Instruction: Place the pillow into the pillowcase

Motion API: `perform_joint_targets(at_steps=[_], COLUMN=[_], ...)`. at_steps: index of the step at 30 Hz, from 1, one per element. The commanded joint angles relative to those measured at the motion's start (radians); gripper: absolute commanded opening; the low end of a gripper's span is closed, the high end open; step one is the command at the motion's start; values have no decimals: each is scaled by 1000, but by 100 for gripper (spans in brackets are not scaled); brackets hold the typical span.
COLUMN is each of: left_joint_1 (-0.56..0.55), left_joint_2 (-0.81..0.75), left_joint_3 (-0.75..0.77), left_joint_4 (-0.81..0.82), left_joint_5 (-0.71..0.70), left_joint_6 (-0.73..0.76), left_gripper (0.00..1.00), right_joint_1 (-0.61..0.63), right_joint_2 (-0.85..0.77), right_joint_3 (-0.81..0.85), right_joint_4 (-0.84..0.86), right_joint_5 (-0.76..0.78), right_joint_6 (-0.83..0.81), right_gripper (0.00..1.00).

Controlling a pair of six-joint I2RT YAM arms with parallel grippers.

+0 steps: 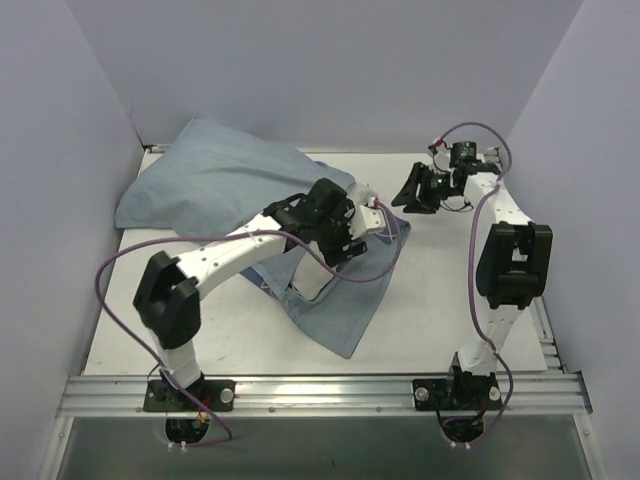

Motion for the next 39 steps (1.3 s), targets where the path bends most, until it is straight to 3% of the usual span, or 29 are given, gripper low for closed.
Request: perform_joint_targets(at_steps=[1, 5, 8, 12, 17, 19, 20, 23, 30, 34, 35, 39], left_joint_1=[-16, -16, 5, 40, 72, 98, 108, 138, 171, 169, 165, 163], left_joint_2=[87, 164, 141, 70, 29, 12, 7, -26, -140, -214, -218, -191], left_joint_3=[73, 76, 38, -51, -142, -160, -177, -206, -278, -309, -306, -257], left_joint_4=[74, 66, 19, -21, -58, -61, -70, -89, -230, -276, -274, -276], left_joint_5=[-185, -275, -225, -52, -41, -47, -44, -39, 124, 209, 211, 244], left_joint_6=[103, 155, 169, 173, 207, 216, 227, 259, 388, 434, 420, 364], left_gripper=[82, 82, 68, 46, 19, 10, 1, 0, 0, 0, 0, 0], right_joint_1=[110, 215, 238, 261, 281, 279, 278, 258, 181, 123, 121, 201], right_joint_2=[5, 84, 130, 173, 236, 237, 236, 231, 170, 130, 125, 38], right_joint_3=[64, 100, 94, 85, 88, 95, 97, 109, 186, 250, 270, 165], right_joint_4=[-169, -199, -204, -213, -251, -253, -256, -273, -295, -298, -317, -325], right_joint_5=[215, 355, 419, 471, 559, 613, 626, 656, 607, 441, 329, 289], right_joint_6=[-216, -273, -313, -363, -428, -426, -429, -440, -434, -394, -405, -591], right_gripper=[51, 56, 56, 53, 36, 20, 15, 0, 0, 0, 0, 24])
